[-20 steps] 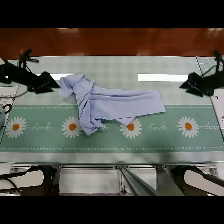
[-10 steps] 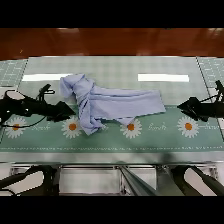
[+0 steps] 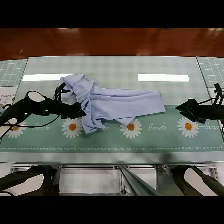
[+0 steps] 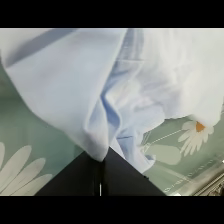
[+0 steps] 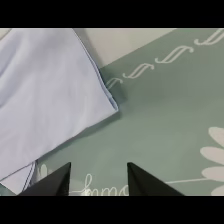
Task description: Fold the shirts.
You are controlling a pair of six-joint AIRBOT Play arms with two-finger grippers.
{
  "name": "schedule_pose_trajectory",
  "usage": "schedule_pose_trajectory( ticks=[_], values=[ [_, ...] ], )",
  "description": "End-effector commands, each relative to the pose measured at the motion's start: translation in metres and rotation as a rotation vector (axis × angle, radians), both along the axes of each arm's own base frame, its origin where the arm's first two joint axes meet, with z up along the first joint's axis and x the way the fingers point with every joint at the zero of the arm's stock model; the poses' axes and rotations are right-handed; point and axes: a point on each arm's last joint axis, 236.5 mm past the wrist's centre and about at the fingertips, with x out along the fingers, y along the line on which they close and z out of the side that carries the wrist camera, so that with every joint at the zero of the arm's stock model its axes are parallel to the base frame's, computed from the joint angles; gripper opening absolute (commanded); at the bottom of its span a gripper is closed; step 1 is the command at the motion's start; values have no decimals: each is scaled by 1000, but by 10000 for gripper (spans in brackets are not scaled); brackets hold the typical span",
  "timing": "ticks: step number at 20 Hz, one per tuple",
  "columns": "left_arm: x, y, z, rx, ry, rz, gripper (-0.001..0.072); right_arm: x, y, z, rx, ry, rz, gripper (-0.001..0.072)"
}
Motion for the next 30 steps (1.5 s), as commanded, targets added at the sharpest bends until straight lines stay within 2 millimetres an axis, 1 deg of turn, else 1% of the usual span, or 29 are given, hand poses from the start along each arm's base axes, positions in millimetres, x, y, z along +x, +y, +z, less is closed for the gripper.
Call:
schedule_pose_trajectory(
  ticks=[1,3,5,7,9,12,14,16,17,18,19,21,22,23,24,25,26,27,28,29,30],
  values=[
    [13,4,17,-18,-35,-14,26,-8,11,-23,70,67,11,410],
    [19,8,23,-22,-46,-2,26,-5,21,-36,147,90,20,410],
    [20,8,23,-22,-46,-1,26,10,27,-46,220,76,-13,410],
    [19,6,24,-25,-46,-3,26,25,28,-55,267,49,-40,409],
    [19,6,24,-26,-46,-3,27,27,32,-67,300,91,-6,409],
    [20,5,25,-31,-46,0,26,42,43,-79,289,108,44,409],
    [22,2,27,-47,-47,11,27,55,58,-86,280,128,70,409],
    [22,2,28,-50,-48,14,26,71,71,-85,261,115,107,397],
    [22,2,28,-50,-47,14,27,81,76,-83,246,99,115,310],
    [22,2,28,-50,-47,13,26,89,80,-78,231,77,129,145],
    [22,2,28,-51,-46,13,26,95,85,-72,222,55,155,25],
    [22,2,29,-51,-48,11,26,101,93,-61,230,37,188,25],
    [24,3,32,-54,-54,10,27,104,97,-50,238,23,210,24],
    [31,6,42,-61,-72,12,27,108,98,-34,238,-5,232,24],
    [42,11,59,-71,-105,15,26,114,98,-12,227,-50,258,24],
    [58,20,86,-80,-166,21,26,124,95,18,197,-113,282,24],
    [76,29,119,-86,-246,30,26,136,91,59,153,-196,297,24],
    [95,40,164,-90,-357,44,26,147,86,104,96,-291,310,24],
    [111,51,212,-85,-468,70,26,154,79,158,12,-399,330,24],
    [122,62,267,-68,-601,90,26,156,70,214,-88,-507,336,24],
    [126,70,318,-51,-724,102,26,152,64,268,-176,-610,330,24]
  ],
)
